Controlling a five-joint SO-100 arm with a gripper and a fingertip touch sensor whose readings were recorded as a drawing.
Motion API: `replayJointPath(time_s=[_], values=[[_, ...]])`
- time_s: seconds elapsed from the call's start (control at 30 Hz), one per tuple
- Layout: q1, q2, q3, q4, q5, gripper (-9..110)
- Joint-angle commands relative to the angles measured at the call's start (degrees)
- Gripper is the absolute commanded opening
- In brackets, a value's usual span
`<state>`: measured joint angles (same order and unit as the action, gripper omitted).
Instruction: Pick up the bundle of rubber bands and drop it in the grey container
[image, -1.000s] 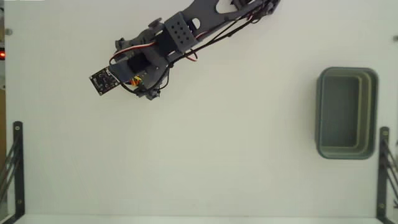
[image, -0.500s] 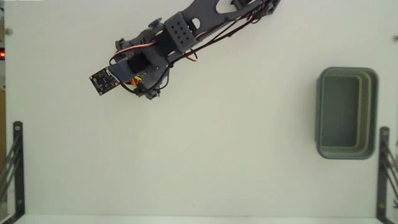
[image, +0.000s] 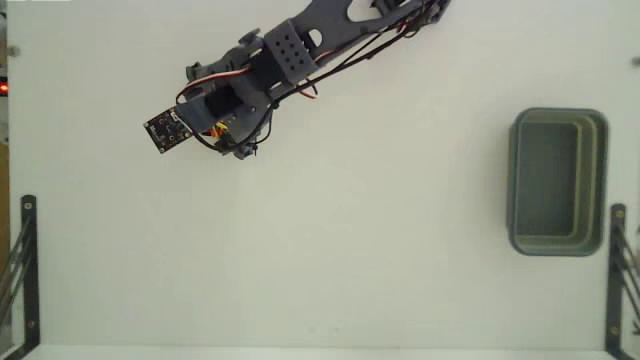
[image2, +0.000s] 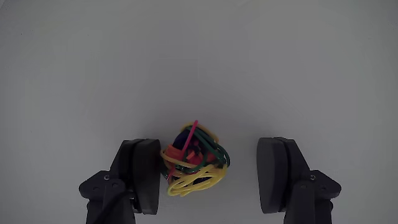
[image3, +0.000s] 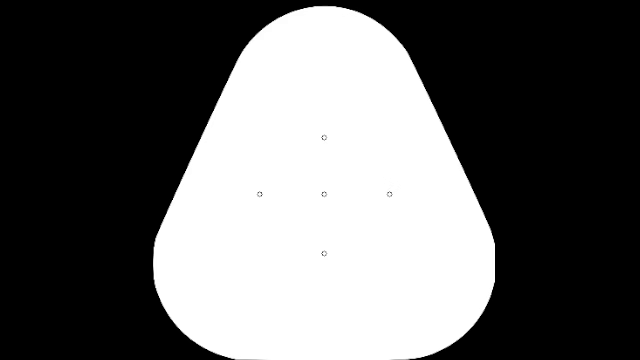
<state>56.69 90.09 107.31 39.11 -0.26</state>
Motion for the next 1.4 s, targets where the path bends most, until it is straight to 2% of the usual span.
replayJointPath(time_s=[0.0,1.37], values=[[0.54,1.41,0.54,-1.06,0.26,93],[0.54,1.41,0.54,-1.06,0.26,83]])
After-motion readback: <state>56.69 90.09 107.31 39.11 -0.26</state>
